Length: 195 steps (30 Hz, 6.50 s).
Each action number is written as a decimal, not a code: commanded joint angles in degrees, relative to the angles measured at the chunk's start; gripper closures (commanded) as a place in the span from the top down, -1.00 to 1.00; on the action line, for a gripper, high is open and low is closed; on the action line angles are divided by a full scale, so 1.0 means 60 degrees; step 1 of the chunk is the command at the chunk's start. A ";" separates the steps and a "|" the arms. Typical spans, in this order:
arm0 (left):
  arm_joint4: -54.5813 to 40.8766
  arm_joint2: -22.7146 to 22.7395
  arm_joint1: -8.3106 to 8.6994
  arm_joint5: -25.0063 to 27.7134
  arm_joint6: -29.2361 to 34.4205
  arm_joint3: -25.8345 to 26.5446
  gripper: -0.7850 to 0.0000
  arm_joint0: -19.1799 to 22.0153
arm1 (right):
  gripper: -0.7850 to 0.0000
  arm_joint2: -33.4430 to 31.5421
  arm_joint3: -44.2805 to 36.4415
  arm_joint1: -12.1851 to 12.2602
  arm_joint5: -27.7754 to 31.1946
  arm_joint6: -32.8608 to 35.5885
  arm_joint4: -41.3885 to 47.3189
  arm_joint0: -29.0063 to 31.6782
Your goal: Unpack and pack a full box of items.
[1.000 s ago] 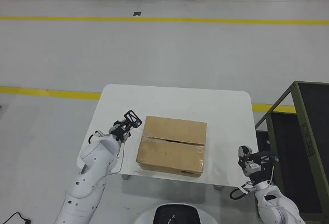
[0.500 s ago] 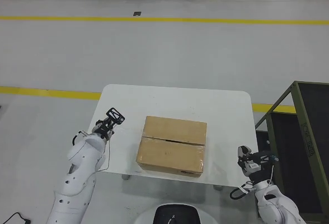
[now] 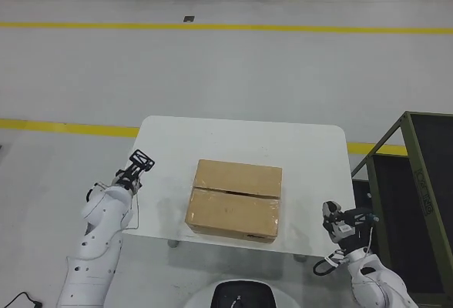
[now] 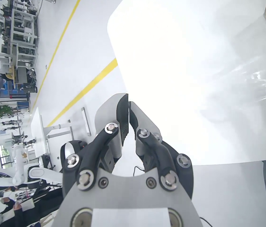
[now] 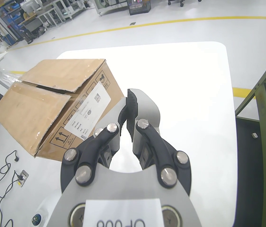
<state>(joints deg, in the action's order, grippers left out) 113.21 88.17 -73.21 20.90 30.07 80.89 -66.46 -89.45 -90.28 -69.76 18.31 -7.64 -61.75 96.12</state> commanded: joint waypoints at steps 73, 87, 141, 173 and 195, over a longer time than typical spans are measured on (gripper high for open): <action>0.0644 -0.3738 0.0159 0.2828 -0.4266 0.2226 1.00 -0.0171 | 0.43 0.0149 -0.0226 0.0358 0.1701 0.0277 -0.1059 -0.0496; 0.1729 -0.5197 -0.0079 0.1394 -0.4353 0.0966 1.00 0.0671 | 0.44 -0.0306 -0.0703 0.0418 0.1409 0.0338 -0.0745 0.0120; 0.2882 -0.6033 -0.0744 -0.1609 -0.3837 -0.1301 1.00 0.2265 | 0.55 -0.0224 -0.0527 0.0501 0.1315 0.0358 -0.0909 -0.0265; 0.2626 -0.5943 -0.1140 -0.2083 -0.4282 -0.2643 1.00 0.3240 | 0.20 0.2638 0.3325 0.0298 0.2796 -0.0237 -0.3516 -0.5298; 0.2611 -0.5590 -0.1182 -0.1999 -0.4317 -0.2807 1.00 0.3200 | -1.00 0.3458 0.4878 0.0110 0.3011 -0.0907 -0.3235 -0.6568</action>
<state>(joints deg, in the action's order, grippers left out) 129.02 54.44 -80.32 8.93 4.13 63.76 -47.11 -68.56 -61.33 -69.01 36.23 -12.92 -82.75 56.76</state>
